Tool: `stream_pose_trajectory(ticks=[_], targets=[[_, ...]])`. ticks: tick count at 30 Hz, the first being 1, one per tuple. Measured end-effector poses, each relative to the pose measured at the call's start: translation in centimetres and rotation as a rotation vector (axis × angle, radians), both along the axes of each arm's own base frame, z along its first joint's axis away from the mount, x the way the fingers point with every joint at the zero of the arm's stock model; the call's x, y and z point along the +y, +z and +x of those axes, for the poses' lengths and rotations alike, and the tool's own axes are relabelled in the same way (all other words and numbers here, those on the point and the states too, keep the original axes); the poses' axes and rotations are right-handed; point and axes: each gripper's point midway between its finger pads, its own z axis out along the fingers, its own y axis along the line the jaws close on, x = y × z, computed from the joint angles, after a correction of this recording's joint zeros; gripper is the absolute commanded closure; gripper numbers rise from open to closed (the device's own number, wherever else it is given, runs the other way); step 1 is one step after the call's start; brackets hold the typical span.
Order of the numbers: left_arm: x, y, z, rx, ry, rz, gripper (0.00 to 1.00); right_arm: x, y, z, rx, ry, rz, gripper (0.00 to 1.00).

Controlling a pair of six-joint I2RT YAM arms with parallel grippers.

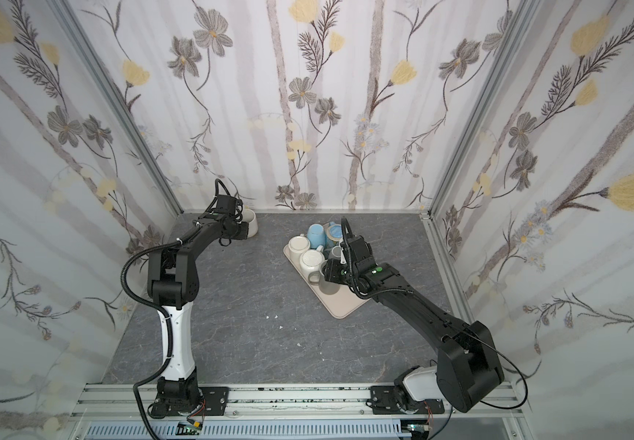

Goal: Turn the mug right side up
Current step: Place the mug at the top-left of the table.

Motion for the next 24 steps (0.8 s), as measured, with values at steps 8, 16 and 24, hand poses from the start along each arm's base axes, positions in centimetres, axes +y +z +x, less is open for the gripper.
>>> stream_pose_trajectory(ticks=[8,16,24], targets=[[0.2,1.5,-0.4,-0.022,0.005,0.006,0.50,0.1,0.0,-0.1,0.002,0.003,-0.001,0.43],[0.3,5.7,-3.7,-0.082,0.028,-0.029,0.51,-0.3,0.1,-1.1,0.003,0.007,-0.005,0.42],[-8.5,4.5,-12.8,-0.065,-0.100,-0.243,0.58,-1.1,-0.4,-2.2,0.006,-0.001,-0.016,0.42]])
